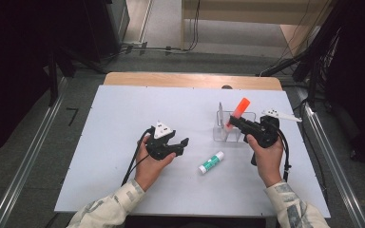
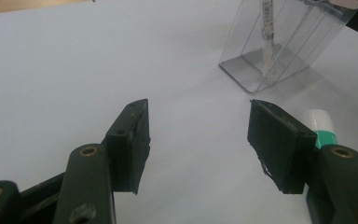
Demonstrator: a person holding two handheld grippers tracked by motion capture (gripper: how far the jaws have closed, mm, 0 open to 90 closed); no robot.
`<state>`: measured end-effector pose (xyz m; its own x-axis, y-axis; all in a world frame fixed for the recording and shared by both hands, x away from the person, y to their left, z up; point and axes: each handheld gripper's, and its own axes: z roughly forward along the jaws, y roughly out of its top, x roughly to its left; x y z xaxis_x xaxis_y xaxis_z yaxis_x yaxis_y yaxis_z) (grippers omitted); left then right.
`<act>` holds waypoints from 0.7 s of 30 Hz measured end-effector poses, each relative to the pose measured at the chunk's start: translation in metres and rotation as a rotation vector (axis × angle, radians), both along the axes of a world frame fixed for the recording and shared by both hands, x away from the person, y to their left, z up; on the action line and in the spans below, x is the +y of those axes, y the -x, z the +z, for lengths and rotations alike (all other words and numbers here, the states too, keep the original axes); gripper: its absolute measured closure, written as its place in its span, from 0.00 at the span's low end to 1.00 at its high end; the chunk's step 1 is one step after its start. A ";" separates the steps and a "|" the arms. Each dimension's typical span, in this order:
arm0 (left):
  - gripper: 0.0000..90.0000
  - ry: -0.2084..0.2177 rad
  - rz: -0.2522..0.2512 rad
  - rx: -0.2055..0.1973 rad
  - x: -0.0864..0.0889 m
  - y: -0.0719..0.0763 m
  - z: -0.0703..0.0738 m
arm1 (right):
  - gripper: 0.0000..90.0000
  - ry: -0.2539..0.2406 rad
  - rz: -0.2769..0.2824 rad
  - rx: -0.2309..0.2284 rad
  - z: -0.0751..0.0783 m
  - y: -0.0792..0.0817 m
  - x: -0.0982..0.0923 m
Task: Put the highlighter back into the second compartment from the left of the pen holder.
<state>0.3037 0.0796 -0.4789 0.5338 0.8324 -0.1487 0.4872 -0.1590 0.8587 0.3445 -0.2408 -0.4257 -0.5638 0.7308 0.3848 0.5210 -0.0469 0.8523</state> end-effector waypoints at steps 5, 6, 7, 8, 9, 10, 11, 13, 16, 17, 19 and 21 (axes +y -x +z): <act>0.45 -0.002 0.002 0.002 0.001 -0.001 -0.001 | 0.83 -0.006 -0.019 -0.010 0.002 -0.003 -0.004; 0.45 -0.001 0.001 0.002 0.000 0.000 0.000 | 0.83 -0.006 -0.024 -0.012 0.003 -0.004 -0.005; 0.45 -0.001 0.001 0.001 0.000 0.000 0.000 | 0.83 -0.006 -0.027 -0.011 0.003 -0.005 -0.006; 0.45 -0.002 0.000 0.001 0.000 -0.001 -0.001 | 0.83 -0.007 -0.032 -0.011 0.002 -0.006 -0.007; 0.45 -0.003 0.001 0.002 0.001 -0.001 -0.001 | 0.83 -0.009 -0.038 -0.010 0.002 -0.007 -0.008; 0.45 -0.002 0.001 0.003 0.001 -0.001 -0.001 | 0.83 -0.009 -0.041 -0.012 0.002 -0.007 -0.009; 0.45 0.000 0.002 0.002 0.001 -0.001 -0.001 | 0.83 -0.011 -0.046 -0.010 0.002 -0.008 -0.009; 0.45 0.000 0.002 0.002 0.001 -0.001 0.000 | 0.83 -0.009 -0.055 -0.013 0.002 -0.009 -0.011; 0.45 0.001 0.002 0.002 0.001 -0.001 0.000 | 0.83 -0.009 -0.067 -0.013 0.001 -0.012 -0.013; 0.45 0.001 0.002 0.002 0.001 -0.001 0.000 | 0.83 -0.008 -0.073 -0.013 0.001 -0.012 -0.013; 0.45 0.000 0.001 0.003 0.001 -0.001 -0.001 | 0.83 -0.004 -0.079 -0.011 0.000 -0.014 -0.015; 0.45 -0.001 0.000 0.003 0.001 -0.001 -0.001 | 0.83 0.001 -0.087 -0.012 -0.002 -0.015 -0.015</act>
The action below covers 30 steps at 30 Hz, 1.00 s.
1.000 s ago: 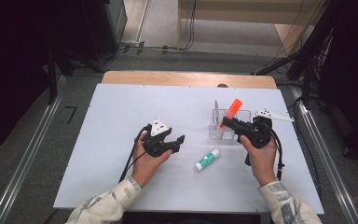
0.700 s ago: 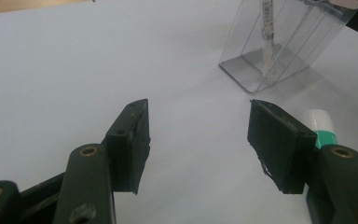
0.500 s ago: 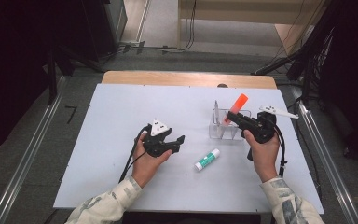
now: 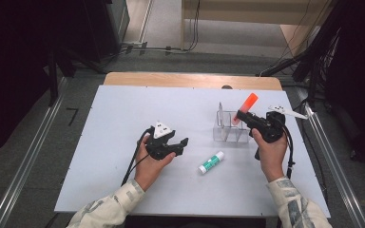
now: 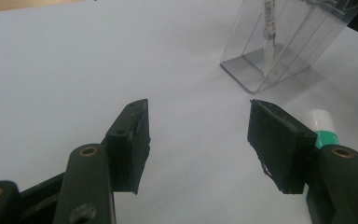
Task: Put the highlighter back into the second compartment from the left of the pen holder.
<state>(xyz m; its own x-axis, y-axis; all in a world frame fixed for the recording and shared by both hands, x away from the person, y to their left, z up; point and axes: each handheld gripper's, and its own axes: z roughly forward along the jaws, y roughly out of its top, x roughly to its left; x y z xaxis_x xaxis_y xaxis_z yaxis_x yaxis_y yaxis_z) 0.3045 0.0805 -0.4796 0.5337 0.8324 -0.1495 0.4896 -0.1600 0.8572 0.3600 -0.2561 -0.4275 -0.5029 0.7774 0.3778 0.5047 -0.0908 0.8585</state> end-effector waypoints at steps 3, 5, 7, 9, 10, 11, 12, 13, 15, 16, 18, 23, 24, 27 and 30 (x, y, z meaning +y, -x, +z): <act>0.45 0.001 0.000 0.001 0.000 0.000 0.000 | 0.83 0.009 -0.011 0.001 -0.002 -0.002 -0.001; 0.45 -0.002 -0.001 0.001 0.000 0.000 0.000 | 0.83 0.021 -0.020 0.004 -0.004 -0.004 -0.002; 0.44 0.000 0.001 0.002 0.000 0.000 0.000 | 0.83 0.032 -0.024 0.009 -0.007 -0.005 -0.002; 0.44 0.002 0.001 0.002 0.000 0.000 0.000 | 0.83 0.051 -0.028 0.007 -0.009 -0.006 -0.002; 0.44 0.001 0.001 0.002 0.000 0.000 0.000 | 0.83 0.055 -0.031 0.010 -0.010 -0.007 -0.002; 0.44 0.000 0.000 0.002 0.000 0.000 0.000 | 0.83 0.064 -0.033 0.010 -0.011 -0.007 -0.002; 0.44 -0.001 -0.001 0.002 0.000 0.000 0.000 | 0.83 0.071 -0.037 0.010 -0.011 -0.007 -0.002; 0.44 0.000 -0.001 0.002 0.000 0.000 0.000 | 0.83 0.076 -0.037 0.011 -0.012 -0.008 -0.002; 0.44 0.001 0.000 0.004 0.000 0.000 0.000 | 0.83 0.091 -0.038 0.011 -0.013 -0.008 -0.001; 0.44 0.001 0.000 0.004 0.000 0.000 0.000 | 0.83 0.099 -0.036 0.011 -0.014 -0.008 -0.001; 0.44 0.001 -0.001 0.004 0.000 0.000 0.000 | 0.83 0.113 -0.035 0.011 -0.016 -0.009 0.000; 0.44 0.001 -0.001 0.006 0.000 0.000 -0.001 | 0.83 0.139 -0.029 0.020 -0.019 -0.009 0.003; 0.44 0.002 -0.001 0.005 0.000 0.000 -0.001 | 0.83 0.142 -0.031 0.023 -0.020 -0.009 0.003; 0.44 0.002 -0.001 0.008 0.000 0.000 -0.001 | 0.83 0.152 -0.030 0.028 -0.021 -0.010 0.004; 0.44 0.003 -0.001 0.007 0.000 0.000 -0.001 | 0.83 0.159 -0.029 0.034 -0.023 -0.010 0.004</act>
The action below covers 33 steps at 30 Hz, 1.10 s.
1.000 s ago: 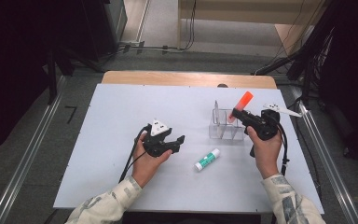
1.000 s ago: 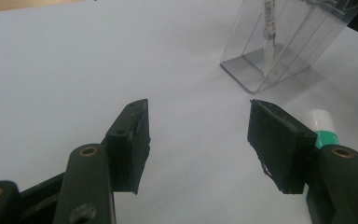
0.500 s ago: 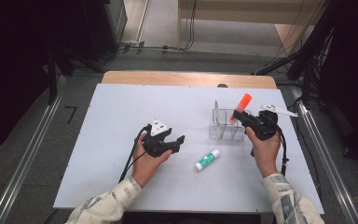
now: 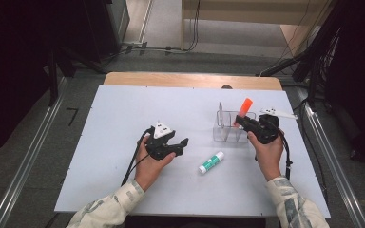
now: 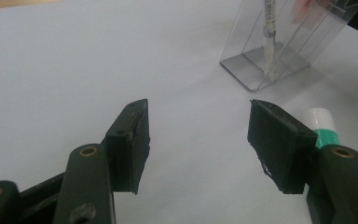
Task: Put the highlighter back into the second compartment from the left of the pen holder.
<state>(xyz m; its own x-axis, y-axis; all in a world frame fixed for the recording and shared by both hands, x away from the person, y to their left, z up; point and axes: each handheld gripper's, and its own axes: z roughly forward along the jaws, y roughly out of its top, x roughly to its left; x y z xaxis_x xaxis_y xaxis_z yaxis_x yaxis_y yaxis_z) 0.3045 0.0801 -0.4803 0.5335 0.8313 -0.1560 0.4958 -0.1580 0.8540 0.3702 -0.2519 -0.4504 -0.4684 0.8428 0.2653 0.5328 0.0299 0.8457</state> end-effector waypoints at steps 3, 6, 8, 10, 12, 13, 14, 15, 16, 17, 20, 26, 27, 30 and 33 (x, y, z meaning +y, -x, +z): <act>0.44 0.001 0.000 0.001 0.000 0.000 0.000 | 0.83 0.005 0.000 0.004 -0.001 0.000 0.000; 0.44 -0.001 -0.001 0.000 0.000 0.000 0.000 | 0.81 0.008 -0.002 0.008 -0.001 -0.001 0.000; 0.44 0.000 -0.002 0.000 0.000 0.000 0.000 | 0.80 0.006 -0.002 0.011 -0.002 -0.001 -0.001; 0.45 0.000 -0.001 0.000 0.000 0.000 0.000 | 0.80 0.006 -0.004 0.014 -0.003 -0.001 -0.001; 0.45 0.001 -0.002 0.001 0.000 0.000 0.000 | 0.79 0.000 -0.003 0.016 -0.002 -0.001 -0.001; 0.45 0.001 -0.002 0.001 0.000 0.000 0.000 | 0.77 -0.002 -0.002 0.012 -0.002 -0.001 -0.001; 0.45 0.000 -0.002 0.000 0.000 0.000 0.000 | 0.77 -0.004 -0.001 0.011 -0.002 -0.001 -0.001; 0.45 0.002 -0.003 0.001 0.000 0.000 0.000 | 0.77 -0.004 -0.002 0.011 -0.002 -0.001 -0.001; 0.45 0.000 -0.003 0.000 -0.001 0.000 0.000 | 0.77 -0.005 -0.002 0.011 -0.002 -0.001 -0.001; 0.44 0.000 -0.003 0.000 -0.001 0.000 0.000 | 0.76 -0.006 -0.003 0.009 -0.002 -0.001 -0.001; 0.45 0.005 -0.003 -0.001 -0.001 0.000 0.000 | 0.75 -0.011 -0.008 0.010 -0.001 0.000 -0.002; 0.45 0.005 -0.003 -0.001 -0.001 0.000 0.000 | 0.70 -0.020 -0.008 0.003 0.001 0.001 -0.003; 0.44 0.006 -0.003 -0.001 -0.001 0.000 0.000 | 0.69 -0.020 -0.009 0.003 0.001 0.001 -0.003; 0.44 0.005 -0.001 0.000 0.000 0.000 0.000 | 0.66 -0.029 -0.008 -0.002 0.002 0.002 -0.004; 0.44 0.005 -0.002 0.000 -0.001 0.000 0.000 | 0.63 -0.035 -0.005 -0.009 0.004 0.004 -0.004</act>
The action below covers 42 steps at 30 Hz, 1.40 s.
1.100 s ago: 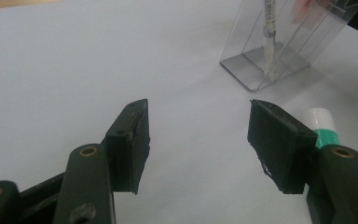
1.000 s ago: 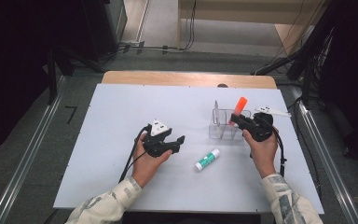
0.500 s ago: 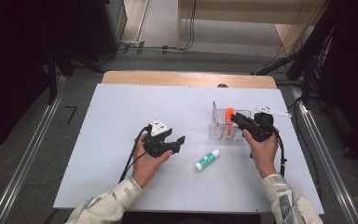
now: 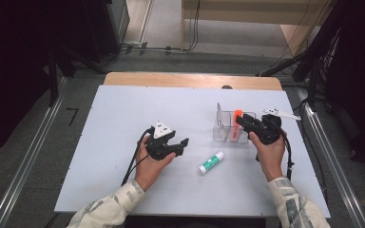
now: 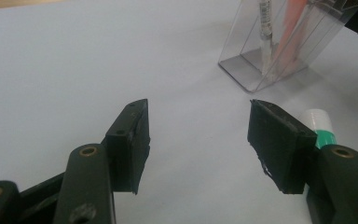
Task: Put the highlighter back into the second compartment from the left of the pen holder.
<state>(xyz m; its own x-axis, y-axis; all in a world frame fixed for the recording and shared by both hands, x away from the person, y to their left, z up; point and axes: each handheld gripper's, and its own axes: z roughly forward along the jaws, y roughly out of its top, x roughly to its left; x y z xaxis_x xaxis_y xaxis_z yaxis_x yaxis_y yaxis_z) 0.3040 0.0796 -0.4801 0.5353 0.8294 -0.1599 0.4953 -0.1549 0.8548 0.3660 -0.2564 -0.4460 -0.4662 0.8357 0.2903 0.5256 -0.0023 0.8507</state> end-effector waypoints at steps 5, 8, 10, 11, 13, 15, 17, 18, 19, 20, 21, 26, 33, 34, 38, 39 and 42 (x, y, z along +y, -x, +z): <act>0.44 -0.003 -0.004 -0.001 -0.001 0.000 0.000 | 0.52 -0.001 0.001 -0.010 0.003 0.004 -0.001; 0.43 -0.007 -0.005 0.000 -0.001 0.001 0.000 | 0.46 0.000 0.001 -0.023 0.005 0.007 -0.003; 0.42 -0.007 -0.006 0.002 -0.002 0.001 0.000 | 0.43 0.006 0.000 -0.034 0.007 0.009 -0.004; 0.42 -0.007 -0.006 0.001 -0.003 0.001 -0.001 | 0.42 0.006 0.003 -0.034 0.008 0.010 -0.004; 0.41 -0.011 -0.012 0.004 -0.004 0.002 -0.001 | 0.38 0.019 0.008 -0.035 0.008 0.013 -0.005; 0.40 -0.016 -0.012 0.003 -0.005 0.003 -0.001 | 0.36 0.027 0.016 -0.037 0.009 0.015 -0.005; 0.40 -0.014 -0.015 0.001 -0.006 0.003 -0.001 | 0.33 0.043 0.017 -0.044 0.009 0.018 -0.006; 0.40 -0.012 -0.017 0.003 -0.006 0.003 0.000 | 0.32 0.044 0.023 -0.045 0.009 0.020 -0.007; 0.39 -0.013 -0.016 0.003 -0.006 0.003 -0.001 | 0.31 0.047 0.022 -0.047 0.009 0.022 -0.007; 0.39 -0.019 -0.018 0.004 -0.006 0.003 -0.001 | 0.31 0.050 0.021 -0.052 0.009 0.023 -0.008; 0.38 -0.019 -0.020 0.006 -0.007 0.004 -0.001 | 0.30 0.054 0.022 -0.056 0.010 0.025 -0.008; 0.37 -0.017 -0.027 0.009 -0.009 0.004 -0.002 | 0.28 0.058 0.027 -0.058 0.010 0.030 -0.012; 0.37 -0.022 -0.039 0.015 -0.012 0.006 -0.001 | 0.27 0.073 0.012 -0.062 0.009 0.039 -0.024; 0.37 -0.020 -0.041 0.015 -0.013 0.007 -0.002 | 0.27 0.075 0.010 -0.062 0.009 0.041 -0.026; 0.37 -0.024 -0.054 0.019 -0.017 0.008 -0.003 | 0.27 0.079 -0.005 -0.056 0.007 0.046 -0.036; 0.37 -0.022 -0.055 0.018 -0.019 0.009 -0.003 | 0.27 0.079 -0.010 -0.054 0.007 0.047 -0.038; 0.37 -0.023 -0.066 0.024 -0.023 0.010 -0.004 | 0.27 0.080 -0.020 -0.053 0.006 0.049 -0.044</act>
